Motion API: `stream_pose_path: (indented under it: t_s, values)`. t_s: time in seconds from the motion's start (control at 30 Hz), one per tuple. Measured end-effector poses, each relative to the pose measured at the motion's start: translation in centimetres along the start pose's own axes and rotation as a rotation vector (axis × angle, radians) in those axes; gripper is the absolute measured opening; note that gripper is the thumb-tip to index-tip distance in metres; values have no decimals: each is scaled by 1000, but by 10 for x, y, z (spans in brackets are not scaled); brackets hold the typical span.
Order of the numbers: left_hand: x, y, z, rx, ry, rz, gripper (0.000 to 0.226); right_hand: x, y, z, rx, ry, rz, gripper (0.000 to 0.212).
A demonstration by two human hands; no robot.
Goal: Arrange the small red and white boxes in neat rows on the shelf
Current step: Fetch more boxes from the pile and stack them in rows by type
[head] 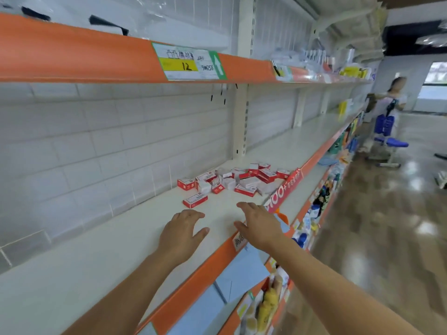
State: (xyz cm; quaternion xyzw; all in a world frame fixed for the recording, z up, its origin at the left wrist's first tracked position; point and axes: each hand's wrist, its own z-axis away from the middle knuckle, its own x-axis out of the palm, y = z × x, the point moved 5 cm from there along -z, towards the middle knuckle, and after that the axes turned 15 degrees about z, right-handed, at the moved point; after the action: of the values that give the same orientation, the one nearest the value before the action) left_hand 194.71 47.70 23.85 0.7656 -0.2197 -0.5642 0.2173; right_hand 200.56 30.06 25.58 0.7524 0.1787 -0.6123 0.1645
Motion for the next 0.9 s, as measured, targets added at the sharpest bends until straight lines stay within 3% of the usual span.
stream_pose_path:
  t_s: [0.4, 0.7, 0.9]
  values:
    - [30, -18, -91, -227, 218, -54, 47, 29, 33, -145, -346, -14, 50, 56]
    - [41, -43, -128, -350, 160, -191, 57, 55, 10, -200, -428, -30, 41, 71]
    - [44, -57, -137, -360, 165, -147, 53, 61, 1, -213, -442, -27, 71, 69]
